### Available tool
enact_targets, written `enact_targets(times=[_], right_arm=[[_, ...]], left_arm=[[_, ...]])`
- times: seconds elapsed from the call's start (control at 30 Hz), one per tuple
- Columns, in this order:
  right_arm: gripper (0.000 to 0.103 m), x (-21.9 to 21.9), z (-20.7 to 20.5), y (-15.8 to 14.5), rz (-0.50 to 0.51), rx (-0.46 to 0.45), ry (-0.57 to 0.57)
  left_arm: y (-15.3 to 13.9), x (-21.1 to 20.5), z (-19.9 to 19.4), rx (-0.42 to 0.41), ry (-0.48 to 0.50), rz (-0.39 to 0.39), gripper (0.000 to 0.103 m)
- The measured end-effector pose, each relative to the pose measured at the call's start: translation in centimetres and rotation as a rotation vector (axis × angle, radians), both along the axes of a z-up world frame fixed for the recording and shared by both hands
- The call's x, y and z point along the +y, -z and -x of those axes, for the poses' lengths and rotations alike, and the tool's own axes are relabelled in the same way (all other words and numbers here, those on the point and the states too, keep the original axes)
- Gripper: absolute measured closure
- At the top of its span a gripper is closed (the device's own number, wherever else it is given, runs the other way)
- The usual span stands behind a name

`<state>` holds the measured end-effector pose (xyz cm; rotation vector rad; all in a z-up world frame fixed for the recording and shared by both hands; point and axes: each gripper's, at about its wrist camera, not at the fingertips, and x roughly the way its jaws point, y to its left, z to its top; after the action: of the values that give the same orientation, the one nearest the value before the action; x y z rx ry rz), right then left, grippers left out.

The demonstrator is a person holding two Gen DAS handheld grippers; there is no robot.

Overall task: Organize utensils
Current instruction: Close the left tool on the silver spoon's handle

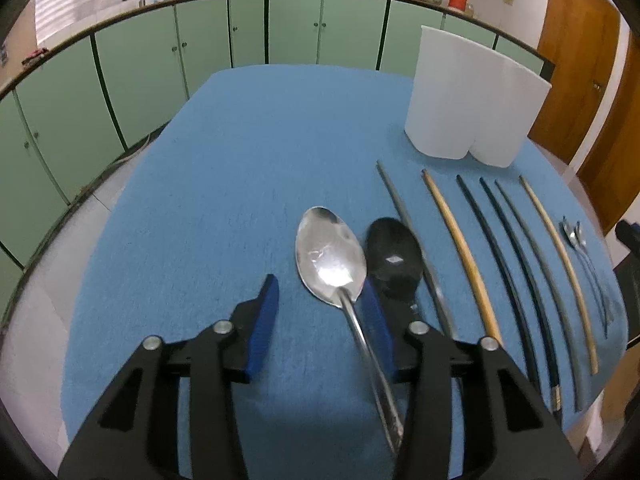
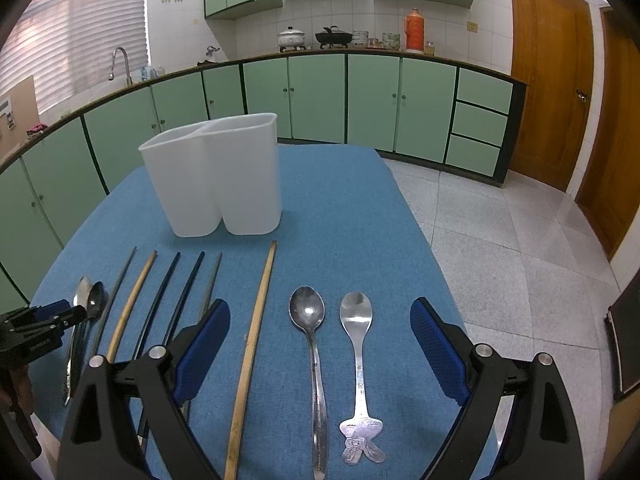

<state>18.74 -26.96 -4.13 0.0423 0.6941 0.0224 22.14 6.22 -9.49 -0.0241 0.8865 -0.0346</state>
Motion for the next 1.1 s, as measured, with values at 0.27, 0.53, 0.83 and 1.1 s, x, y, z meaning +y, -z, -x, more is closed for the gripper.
enact_targets(times=[0.27,0.53,0.83,1.1], right_arm=[[0.013,0.0,0.0,0.0,-0.001,-0.002,-0.002],[0.013,0.2,0.1,0.1,-0.001,0.0,-0.005],[0.013,0.0,-0.3,0.6,-0.008,0.007,0.0],[0.013,-0.3,-0.5,1.0,-0.01,0.014,0.007]], left_arm=[[-0.2,1.5,0.2,0.003,0.011,-0.016,0.075],[-1.0,2.1,-1.2,-0.014,-0.054,0.046,0.042],[-0.4,2.3,-2.9,0.016,-0.109,0.084,0.045],[-0.5,2.7,-3.7,0.026,-0.141,0.112,0.063]])
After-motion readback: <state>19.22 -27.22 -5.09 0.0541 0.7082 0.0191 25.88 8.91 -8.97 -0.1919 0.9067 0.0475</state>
